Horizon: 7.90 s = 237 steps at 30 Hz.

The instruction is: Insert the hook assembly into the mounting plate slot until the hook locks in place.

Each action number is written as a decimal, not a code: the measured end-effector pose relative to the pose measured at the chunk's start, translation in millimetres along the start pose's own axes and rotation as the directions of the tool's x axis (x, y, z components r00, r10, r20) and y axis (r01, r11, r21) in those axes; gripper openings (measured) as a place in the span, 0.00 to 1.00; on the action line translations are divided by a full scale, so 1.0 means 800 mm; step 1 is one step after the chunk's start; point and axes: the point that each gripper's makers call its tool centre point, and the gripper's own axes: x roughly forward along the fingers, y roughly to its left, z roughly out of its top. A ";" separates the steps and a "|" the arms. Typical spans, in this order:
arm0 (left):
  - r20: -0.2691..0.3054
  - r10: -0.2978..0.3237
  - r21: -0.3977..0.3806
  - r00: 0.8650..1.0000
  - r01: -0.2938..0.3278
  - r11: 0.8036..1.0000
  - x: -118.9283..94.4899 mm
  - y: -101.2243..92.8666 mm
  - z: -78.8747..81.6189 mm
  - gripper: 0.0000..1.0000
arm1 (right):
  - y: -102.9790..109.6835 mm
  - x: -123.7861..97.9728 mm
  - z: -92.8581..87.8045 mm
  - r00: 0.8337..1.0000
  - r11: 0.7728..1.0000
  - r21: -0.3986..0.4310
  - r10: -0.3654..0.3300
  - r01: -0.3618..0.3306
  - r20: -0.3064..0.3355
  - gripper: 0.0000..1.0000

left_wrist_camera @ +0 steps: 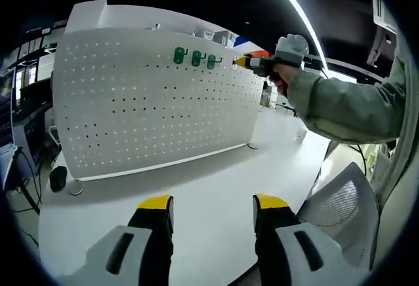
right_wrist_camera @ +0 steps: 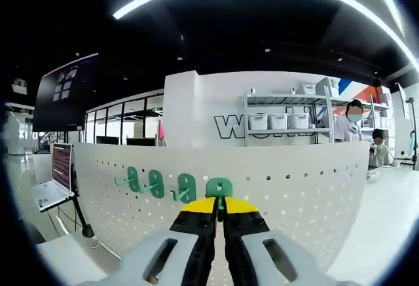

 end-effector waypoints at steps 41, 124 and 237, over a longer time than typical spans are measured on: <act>0.004 0.016 -0.017 1.000 -0.016 1.000 0.010 0.015 0.000 0.50 | -0.010 0.044 -0.010 0.998 0.998 -0.041 -0.054 0.053 -0.023 0.01; 0.019 0.017 -0.009 1.000 -0.017 1.000 -0.006 0.004 0.004 0.50 | -0.001 0.012 -0.033 0.995 0.997 -0.052 -0.060 0.056 -0.074 0.24; 0.176 0.154 0.180 0.972 -0.185 0.966 -0.049 -0.068 0.001 0.50 | 0.175 -0.355 -0.161 0.815 0.858 0.155 0.514 -0.490 -0.266 0.47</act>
